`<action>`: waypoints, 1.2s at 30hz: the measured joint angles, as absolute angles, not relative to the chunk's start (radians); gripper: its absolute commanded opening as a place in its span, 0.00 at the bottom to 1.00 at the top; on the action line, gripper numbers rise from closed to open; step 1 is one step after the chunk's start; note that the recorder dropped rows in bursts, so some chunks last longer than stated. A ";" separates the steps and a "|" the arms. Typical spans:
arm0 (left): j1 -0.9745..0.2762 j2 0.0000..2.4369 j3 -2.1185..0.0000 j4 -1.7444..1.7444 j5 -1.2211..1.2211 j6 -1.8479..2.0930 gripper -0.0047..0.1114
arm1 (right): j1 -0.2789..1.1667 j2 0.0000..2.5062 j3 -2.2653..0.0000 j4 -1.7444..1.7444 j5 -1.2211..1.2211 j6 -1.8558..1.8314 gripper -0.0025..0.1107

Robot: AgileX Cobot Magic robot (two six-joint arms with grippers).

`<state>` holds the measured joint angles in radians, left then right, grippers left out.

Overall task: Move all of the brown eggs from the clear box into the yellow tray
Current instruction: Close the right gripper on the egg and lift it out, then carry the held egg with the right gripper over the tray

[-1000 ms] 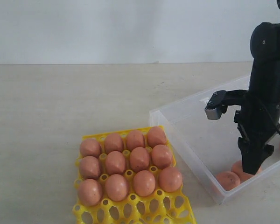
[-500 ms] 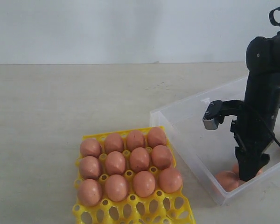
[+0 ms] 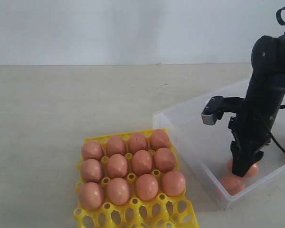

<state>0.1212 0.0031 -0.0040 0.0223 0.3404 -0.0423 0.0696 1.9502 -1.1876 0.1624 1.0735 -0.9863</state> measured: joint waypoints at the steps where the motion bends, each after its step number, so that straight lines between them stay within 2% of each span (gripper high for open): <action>1: 0.121 0.003 -0.004 0.022 0.340 -0.042 0.08 | 0.070 1.942 -1.186 0.185 1.057 -0.979 0.02; 12: 0.121 0.003 -0.004 0.022 0.340 -0.042 0.08 | 0.070 1.795 -1.186 0.279 0.840 -0.711 0.02; 17: 0.121 0.003 -0.004 0.022 0.340 -0.042 0.08 | 0.070 1.783 -1.160 0.456 0.766 -0.648 0.02; 22: 0.121 0.003 -0.004 0.022 0.340 -0.042 0.08 | 0.070 1.704 -0.975 0.819 0.481 -0.743 0.02; 28: 0.121 0.003 -0.004 0.022 0.340 -0.042 0.08 | 0.070 1.513 -0.739 1.281 0.072 -1.047 0.02; 36: 0.121 0.003 -0.004 0.022 0.340 -0.042 0.08 | 0.070 1.252 -0.713 1.290 -0.242 -1.104 0.02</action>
